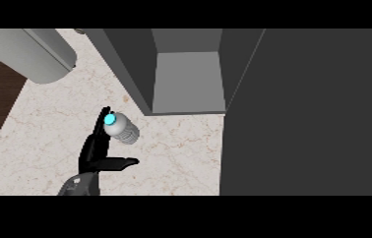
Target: Pick up the bottled water, place it into the cabinet and close the cabinet
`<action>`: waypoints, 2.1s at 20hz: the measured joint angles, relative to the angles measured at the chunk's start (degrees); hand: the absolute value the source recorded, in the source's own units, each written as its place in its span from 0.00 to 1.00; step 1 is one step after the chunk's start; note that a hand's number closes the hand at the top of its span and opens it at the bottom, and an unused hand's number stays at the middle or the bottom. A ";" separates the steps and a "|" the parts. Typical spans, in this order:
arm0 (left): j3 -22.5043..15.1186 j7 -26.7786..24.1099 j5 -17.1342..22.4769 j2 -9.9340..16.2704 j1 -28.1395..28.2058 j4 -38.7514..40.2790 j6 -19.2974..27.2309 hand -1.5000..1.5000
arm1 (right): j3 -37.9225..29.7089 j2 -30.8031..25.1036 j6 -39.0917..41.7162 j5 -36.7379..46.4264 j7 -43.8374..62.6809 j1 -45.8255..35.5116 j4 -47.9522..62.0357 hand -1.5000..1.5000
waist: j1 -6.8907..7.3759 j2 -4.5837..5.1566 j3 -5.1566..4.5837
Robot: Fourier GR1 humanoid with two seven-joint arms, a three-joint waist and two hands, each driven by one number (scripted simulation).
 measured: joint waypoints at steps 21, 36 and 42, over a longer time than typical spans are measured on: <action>5.06 -11.49 3.40 -0.56 -9.48 18.84 -3.94 1.00 | 0.65 -1.03 -0.26 0.57 -2.67 2.45 0.29 0.00 | 0.17 -0.19 0.24; -3.05 -9.00 9.17 -4.30 -6.19 9.92 -2.67 1.00 | -0.03 -1.25 -0.52 0.49 -2.79 3.07 0.33 0.00 | 1.18 -0.59 0.20; -12.11 -2.41 17.53 -4.64 -7.28 2.52 1.86 1.00 | -0.28 -1.07 -0.24 0.40 -3.82 3.05 0.57 0.00 | 1.13 -0.72 0.19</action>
